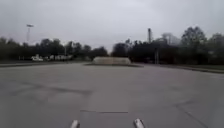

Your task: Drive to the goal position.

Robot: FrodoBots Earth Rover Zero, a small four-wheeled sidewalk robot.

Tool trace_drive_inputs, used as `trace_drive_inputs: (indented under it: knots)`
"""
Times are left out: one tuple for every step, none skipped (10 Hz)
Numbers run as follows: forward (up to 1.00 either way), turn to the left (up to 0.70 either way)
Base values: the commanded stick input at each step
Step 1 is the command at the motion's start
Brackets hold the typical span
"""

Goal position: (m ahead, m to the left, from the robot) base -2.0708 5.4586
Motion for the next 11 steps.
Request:
trace_drive_inputs:
  knots:
    - [1.00, 0.00]
    - [1.00, 0.00]
    - [1.00, 0.00]
    - [1.00, 0.00]
    - [1.00, 0.00]
    - [1.00, 0.00]
    - [1.00, 0.00]
    - [1.00, 0.00]
    - [1.00, 0.00]
    - [1.00, 0.00]
    - [1.00, 0.00]
